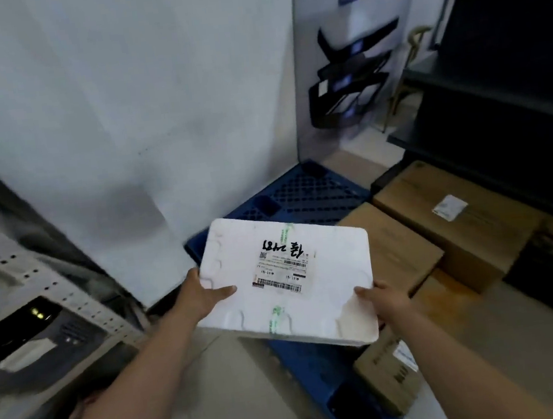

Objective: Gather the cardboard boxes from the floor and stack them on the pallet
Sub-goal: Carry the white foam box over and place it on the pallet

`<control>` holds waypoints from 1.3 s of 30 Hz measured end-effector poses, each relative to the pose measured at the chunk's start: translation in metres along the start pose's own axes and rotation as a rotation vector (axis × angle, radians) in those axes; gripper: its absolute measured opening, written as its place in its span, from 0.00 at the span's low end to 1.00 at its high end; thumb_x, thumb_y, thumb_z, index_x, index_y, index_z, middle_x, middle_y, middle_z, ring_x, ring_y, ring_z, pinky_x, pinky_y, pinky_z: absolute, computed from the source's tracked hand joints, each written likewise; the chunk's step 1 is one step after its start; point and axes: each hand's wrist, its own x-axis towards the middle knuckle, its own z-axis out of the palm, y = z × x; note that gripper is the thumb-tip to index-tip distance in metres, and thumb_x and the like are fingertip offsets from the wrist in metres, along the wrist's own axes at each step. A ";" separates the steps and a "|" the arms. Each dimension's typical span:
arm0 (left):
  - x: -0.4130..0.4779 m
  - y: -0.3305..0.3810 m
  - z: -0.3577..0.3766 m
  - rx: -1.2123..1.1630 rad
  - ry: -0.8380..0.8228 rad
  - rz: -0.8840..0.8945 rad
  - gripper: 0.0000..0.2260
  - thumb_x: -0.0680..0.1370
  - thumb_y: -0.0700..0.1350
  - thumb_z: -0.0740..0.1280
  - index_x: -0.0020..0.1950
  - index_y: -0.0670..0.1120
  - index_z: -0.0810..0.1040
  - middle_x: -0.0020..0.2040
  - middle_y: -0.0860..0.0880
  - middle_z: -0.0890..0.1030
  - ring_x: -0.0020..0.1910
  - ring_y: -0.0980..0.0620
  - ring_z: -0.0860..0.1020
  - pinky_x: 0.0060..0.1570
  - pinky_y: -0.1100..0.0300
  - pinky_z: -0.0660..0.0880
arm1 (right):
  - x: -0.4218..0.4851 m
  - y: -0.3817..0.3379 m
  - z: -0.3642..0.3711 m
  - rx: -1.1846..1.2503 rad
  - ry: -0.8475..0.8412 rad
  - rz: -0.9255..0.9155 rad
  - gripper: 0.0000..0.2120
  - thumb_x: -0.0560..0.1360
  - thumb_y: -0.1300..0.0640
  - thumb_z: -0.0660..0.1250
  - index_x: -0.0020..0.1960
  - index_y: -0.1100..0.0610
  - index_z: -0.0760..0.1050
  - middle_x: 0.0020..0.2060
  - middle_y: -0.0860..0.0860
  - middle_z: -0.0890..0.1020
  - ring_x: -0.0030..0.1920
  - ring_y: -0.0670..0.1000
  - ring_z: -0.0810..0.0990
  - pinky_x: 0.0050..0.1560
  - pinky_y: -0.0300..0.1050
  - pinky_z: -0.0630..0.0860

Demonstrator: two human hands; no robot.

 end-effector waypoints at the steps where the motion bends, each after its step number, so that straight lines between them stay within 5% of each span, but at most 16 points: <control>1: 0.019 0.002 0.018 0.003 -0.053 -0.010 0.34 0.69 0.41 0.76 0.70 0.38 0.64 0.67 0.41 0.72 0.56 0.50 0.71 0.56 0.60 0.68 | 0.015 0.011 -0.003 0.007 0.039 0.042 0.23 0.75 0.58 0.69 0.68 0.61 0.71 0.60 0.59 0.78 0.56 0.60 0.78 0.59 0.54 0.76; 7: 0.122 -0.003 0.100 0.199 -0.261 -0.042 0.34 0.69 0.39 0.76 0.71 0.41 0.64 0.67 0.44 0.73 0.58 0.48 0.72 0.55 0.60 0.68 | 0.096 0.068 -0.013 0.002 0.167 0.205 0.22 0.76 0.55 0.67 0.67 0.62 0.73 0.63 0.59 0.77 0.60 0.61 0.77 0.58 0.49 0.74; 11: 0.173 -0.016 0.145 0.367 -0.388 -0.049 0.32 0.70 0.41 0.75 0.71 0.42 0.65 0.66 0.44 0.73 0.64 0.45 0.72 0.54 0.59 0.68 | 0.136 0.118 0.003 0.092 0.184 0.385 0.22 0.73 0.55 0.70 0.64 0.63 0.75 0.61 0.60 0.79 0.59 0.61 0.78 0.63 0.56 0.74; 17: 0.250 -0.056 0.214 0.414 -0.464 -0.098 0.31 0.70 0.43 0.76 0.70 0.44 0.67 0.64 0.46 0.75 0.53 0.52 0.73 0.51 0.58 0.70 | 0.206 0.180 0.024 0.203 0.292 0.546 0.23 0.72 0.54 0.72 0.64 0.61 0.75 0.61 0.58 0.79 0.59 0.61 0.78 0.62 0.55 0.75; 26: 0.389 -0.115 0.313 0.371 -0.587 -0.032 0.21 0.70 0.40 0.75 0.61 0.43 0.74 0.55 0.46 0.79 0.48 0.49 0.78 0.50 0.55 0.76 | 0.303 0.241 0.093 0.467 0.605 0.575 0.19 0.76 0.54 0.68 0.64 0.61 0.75 0.52 0.54 0.80 0.53 0.58 0.79 0.52 0.47 0.76; 39: 0.419 -0.128 0.348 0.434 -0.595 0.071 0.20 0.70 0.39 0.75 0.60 0.39 0.76 0.50 0.49 0.77 0.45 0.52 0.77 0.41 0.61 0.73 | 0.337 0.249 0.083 0.372 0.796 0.532 0.11 0.77 0.51 0.65 0.57 0.53 0.77 0.48 0.52 0.77 0.49 0.52 0.76 0.48 0.40 0.69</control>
